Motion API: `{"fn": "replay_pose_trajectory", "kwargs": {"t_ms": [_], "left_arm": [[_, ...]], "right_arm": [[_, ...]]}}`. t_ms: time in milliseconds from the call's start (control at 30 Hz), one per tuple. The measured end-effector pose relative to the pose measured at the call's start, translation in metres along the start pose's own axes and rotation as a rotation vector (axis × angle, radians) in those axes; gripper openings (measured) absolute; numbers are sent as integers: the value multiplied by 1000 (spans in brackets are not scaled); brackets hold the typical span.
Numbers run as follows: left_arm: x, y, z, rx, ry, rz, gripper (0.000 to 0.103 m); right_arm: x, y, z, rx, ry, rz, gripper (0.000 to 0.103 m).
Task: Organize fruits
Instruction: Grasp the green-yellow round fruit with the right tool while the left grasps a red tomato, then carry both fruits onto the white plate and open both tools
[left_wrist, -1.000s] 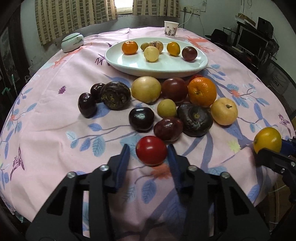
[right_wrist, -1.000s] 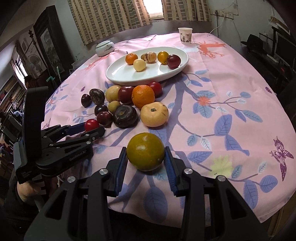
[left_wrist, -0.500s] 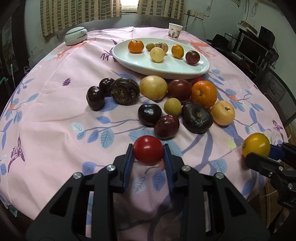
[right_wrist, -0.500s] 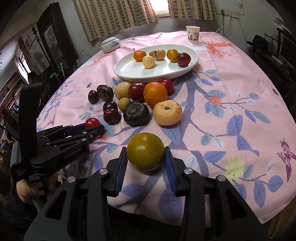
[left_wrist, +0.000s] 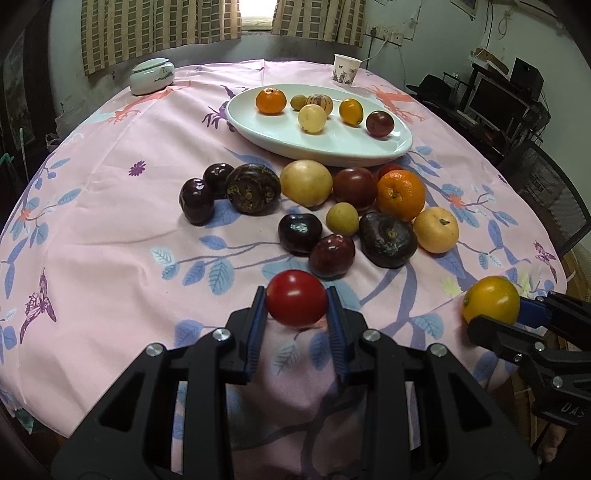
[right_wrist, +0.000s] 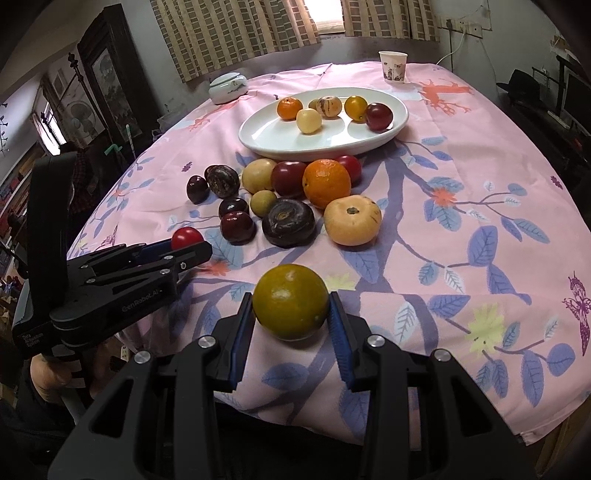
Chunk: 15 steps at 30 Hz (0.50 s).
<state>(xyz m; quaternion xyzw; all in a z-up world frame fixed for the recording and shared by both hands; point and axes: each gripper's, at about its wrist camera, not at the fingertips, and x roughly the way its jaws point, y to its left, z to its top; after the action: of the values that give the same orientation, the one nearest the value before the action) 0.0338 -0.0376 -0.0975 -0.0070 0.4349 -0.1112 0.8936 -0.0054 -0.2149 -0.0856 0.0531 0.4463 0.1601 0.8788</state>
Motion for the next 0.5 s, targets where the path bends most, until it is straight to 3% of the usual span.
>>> {"fn": "replay_pose_trajectory", "kwargs": {"t_ms": [300, 500], "left_arm": [[-7, 15, 26, -25, -13, -19, 32], [1, 25, 79, -14, -41, 5, 32]], "right_arm": [[9, -2, 17, -8, 9, 15, 40], [18, -1, 65, -62, 6, 20, 40]]}}
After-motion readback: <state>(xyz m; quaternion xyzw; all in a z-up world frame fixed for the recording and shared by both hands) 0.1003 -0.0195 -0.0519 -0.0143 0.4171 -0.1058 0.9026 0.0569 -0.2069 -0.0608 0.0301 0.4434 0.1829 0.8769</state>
